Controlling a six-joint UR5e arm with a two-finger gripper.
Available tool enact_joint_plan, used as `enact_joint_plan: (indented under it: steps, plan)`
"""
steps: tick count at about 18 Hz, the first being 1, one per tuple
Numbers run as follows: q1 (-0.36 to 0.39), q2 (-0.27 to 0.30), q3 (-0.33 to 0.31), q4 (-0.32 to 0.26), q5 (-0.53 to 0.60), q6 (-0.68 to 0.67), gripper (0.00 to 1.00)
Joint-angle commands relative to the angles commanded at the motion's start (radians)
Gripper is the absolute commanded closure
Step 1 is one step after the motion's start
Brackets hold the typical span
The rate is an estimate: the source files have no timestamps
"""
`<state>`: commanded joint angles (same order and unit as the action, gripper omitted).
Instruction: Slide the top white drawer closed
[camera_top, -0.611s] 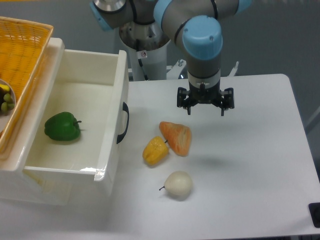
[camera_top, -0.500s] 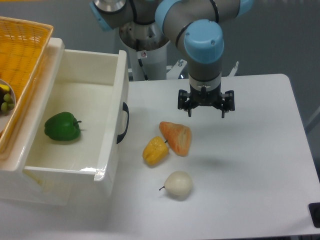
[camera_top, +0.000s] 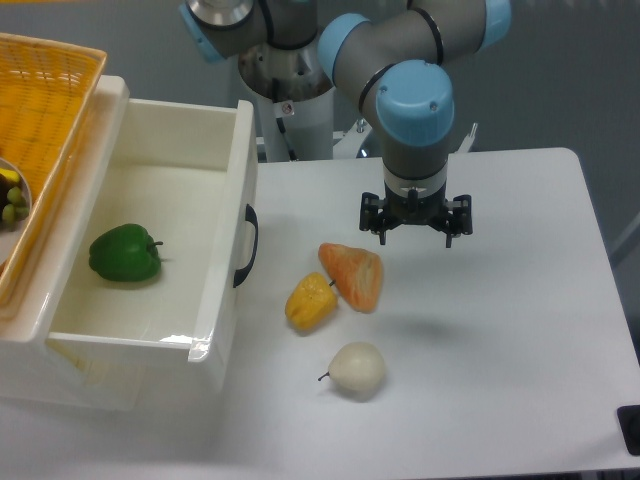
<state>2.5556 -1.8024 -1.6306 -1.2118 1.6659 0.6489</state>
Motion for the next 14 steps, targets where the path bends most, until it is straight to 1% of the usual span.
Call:
enact_joint_plan:
  steps: [4, 6, 10, 14]
  plan:
    - [-0.002, 0.002, -0.003, 0.000, -0.001, -0.006, 0.00]
    - [-0.005, 0.002, -0.006, 0.000, -0.002, -0.072, 0.00]
    - [-0.008, -0.012, 0.000, 0.006, 0.002, -0.263, 0.00]
    - [-0.024, -0.015, -0.002, 0.006, 0.002, -0.302, 0.00]
